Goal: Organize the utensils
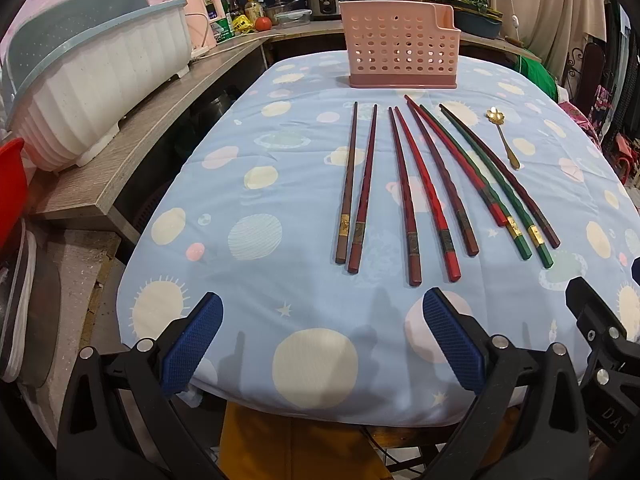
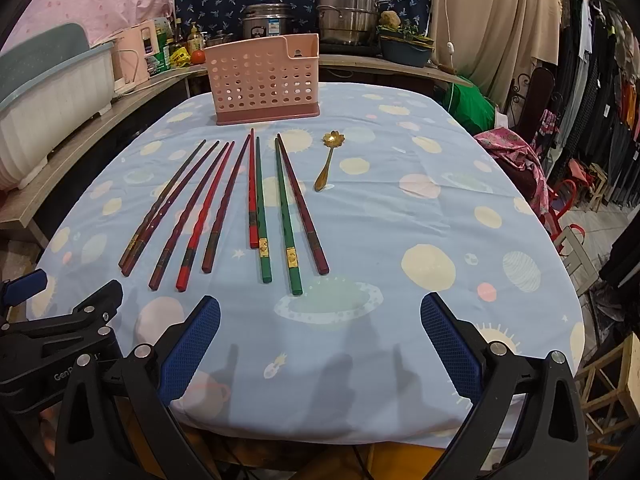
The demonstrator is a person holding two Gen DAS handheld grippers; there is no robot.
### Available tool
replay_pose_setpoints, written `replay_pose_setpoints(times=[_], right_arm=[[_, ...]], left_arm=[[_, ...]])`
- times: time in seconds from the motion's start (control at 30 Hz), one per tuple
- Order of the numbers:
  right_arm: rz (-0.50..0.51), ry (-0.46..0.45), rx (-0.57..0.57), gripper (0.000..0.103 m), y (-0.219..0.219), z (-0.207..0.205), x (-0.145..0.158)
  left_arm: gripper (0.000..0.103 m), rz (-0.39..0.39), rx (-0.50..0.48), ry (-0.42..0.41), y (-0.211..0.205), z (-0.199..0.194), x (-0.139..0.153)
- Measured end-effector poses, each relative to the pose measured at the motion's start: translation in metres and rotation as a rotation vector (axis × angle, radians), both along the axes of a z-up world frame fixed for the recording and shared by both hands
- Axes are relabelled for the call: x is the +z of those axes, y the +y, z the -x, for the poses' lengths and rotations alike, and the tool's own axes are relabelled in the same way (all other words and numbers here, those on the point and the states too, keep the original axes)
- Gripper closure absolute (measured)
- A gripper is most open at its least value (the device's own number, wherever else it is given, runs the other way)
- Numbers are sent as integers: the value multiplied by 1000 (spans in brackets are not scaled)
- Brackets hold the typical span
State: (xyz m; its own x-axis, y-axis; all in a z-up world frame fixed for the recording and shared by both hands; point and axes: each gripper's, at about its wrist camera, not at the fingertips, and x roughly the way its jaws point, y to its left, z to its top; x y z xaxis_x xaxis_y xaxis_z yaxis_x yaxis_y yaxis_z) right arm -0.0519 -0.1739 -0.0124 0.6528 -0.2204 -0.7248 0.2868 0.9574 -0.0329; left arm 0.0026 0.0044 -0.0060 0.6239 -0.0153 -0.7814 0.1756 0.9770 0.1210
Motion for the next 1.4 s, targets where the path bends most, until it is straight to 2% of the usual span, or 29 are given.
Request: replay_pose_setpoints(times=[0.43, 0.67, 0.93, 1.33, 1.4], right_arm=[[-3, 0, -4, 7, -2, 0, 0], [-12, 3, -13, 7, -7, -1, -2], [-23, 17, -10, 7, -12, -11, -7], [-45, 35, -8, 7, -23, -34, -8], [-43, 30, -10, 7, -25, -39, -6]], left_arm=[[7, 5, 2, 0, 0, -1, -2], [8, 56, 79, 27, 25, -16, -7], [9, 97, 88, 33, 37, -41, -8], [18, 77, 68, 64, 21, -80, -20], [24, 69, 59, 72, 18, -83, -22]])
